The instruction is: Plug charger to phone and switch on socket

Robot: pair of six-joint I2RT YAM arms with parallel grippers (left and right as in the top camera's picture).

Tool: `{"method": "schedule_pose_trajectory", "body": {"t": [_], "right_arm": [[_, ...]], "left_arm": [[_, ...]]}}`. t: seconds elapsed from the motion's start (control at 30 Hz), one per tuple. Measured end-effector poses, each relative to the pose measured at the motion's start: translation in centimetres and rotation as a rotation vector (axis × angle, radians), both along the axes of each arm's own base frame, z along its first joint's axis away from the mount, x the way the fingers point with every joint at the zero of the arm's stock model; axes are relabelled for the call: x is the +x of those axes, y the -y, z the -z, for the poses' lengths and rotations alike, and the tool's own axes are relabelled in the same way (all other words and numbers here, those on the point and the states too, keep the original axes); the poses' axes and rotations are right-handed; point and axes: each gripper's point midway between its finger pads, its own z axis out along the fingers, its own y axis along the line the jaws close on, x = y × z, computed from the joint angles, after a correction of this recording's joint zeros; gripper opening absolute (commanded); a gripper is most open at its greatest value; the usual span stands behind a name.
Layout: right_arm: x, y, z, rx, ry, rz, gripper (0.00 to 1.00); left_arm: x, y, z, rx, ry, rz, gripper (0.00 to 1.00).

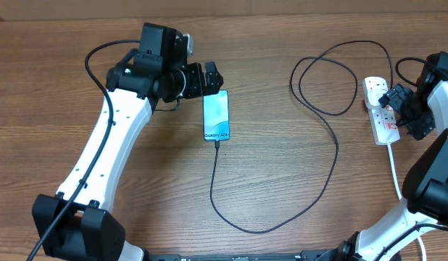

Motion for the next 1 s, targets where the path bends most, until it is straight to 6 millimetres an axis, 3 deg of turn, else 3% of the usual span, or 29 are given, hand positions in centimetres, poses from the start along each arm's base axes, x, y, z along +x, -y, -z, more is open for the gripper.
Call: {"method": "schedule_pose_trajectory", "body": {"t": [0.27,0.37,0.47,0.77,1.0], "right_arm": [[0.0,0.0,0.0,0.0,0.0,-0.001,1.0],[0.0,0.0,0.0,0.0,0.0,-0.002,1.0],[0.0,0.0,0.0,-0.001,0.0,-0.003,1.0],[0.0,0.0,0.0,0.0,0.0,-0.003,1.0],[0.0,0.0,0.0,-0.001,-0.001,-0.004,1.0]], "left_arm": [[-0.9,0.8,-1.7,-0.011,0.04,0.024,0.99],[-1.4,0.8,-1.5,-0.01,0.036,0.026,0.99],[-2.4,0.5,0.1,0.001,-0.005,0.026,1.0],[-7.5,-1.1,7.6,0.062,-0.207,0.024,1.0],[-9.3,-2.2,9.2,0.099,-0.242,0.01,1.0]]}}
